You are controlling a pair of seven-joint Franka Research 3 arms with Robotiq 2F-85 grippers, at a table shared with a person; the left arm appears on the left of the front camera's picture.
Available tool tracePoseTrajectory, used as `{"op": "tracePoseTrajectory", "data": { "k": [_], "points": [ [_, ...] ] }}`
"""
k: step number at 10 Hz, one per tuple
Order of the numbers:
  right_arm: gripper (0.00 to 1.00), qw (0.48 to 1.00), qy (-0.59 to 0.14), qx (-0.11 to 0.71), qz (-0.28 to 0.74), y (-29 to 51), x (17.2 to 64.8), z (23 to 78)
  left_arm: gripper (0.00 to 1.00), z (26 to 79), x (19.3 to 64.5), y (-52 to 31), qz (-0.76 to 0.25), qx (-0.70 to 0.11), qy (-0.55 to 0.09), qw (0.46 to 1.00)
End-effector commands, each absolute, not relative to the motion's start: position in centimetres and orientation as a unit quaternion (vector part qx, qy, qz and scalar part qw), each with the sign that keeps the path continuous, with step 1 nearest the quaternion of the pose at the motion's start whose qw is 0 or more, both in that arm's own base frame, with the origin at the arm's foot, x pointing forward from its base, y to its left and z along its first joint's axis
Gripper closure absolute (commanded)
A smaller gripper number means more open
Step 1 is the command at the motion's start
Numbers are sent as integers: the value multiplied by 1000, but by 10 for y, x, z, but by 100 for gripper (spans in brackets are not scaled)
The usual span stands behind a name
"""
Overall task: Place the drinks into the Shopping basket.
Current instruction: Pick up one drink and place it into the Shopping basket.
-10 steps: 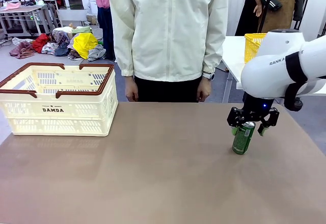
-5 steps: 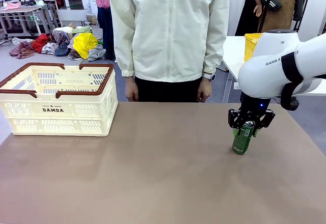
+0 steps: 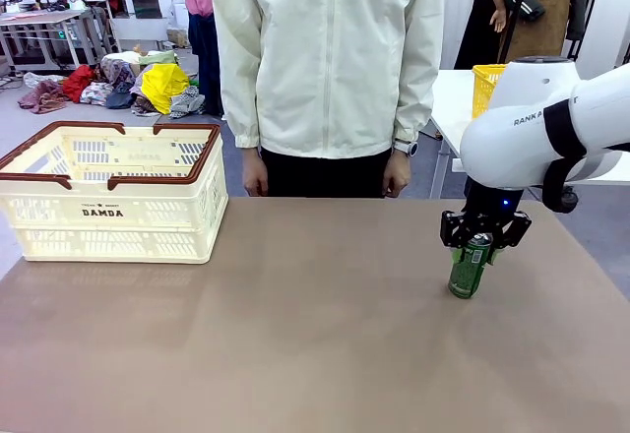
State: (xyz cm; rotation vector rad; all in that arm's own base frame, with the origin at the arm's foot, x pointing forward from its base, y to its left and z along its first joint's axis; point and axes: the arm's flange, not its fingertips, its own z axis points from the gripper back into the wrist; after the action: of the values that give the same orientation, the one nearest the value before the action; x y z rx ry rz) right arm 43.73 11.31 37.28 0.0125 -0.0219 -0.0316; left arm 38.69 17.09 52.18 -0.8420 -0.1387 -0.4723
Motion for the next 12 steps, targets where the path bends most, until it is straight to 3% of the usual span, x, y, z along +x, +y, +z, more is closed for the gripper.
{"op": "tracePoseTrajectory", "data": {
  "k": [1, 7, 12],
  "points": [
    [100, 1000, -21, -5, -17, 120, 442, 380, 0, 523, 384, 171, -228, -405, -65, 883],
    [100, 998, -55, 21, -11, 117, 432, 503, 0, 523, 384, 171, -228, -405, -65, 883],
    [100, 998, -55, 10, -13, 117, 430, 491, 0, 523, 384, 171, -228, -405, -65, 883]
  ]
}}
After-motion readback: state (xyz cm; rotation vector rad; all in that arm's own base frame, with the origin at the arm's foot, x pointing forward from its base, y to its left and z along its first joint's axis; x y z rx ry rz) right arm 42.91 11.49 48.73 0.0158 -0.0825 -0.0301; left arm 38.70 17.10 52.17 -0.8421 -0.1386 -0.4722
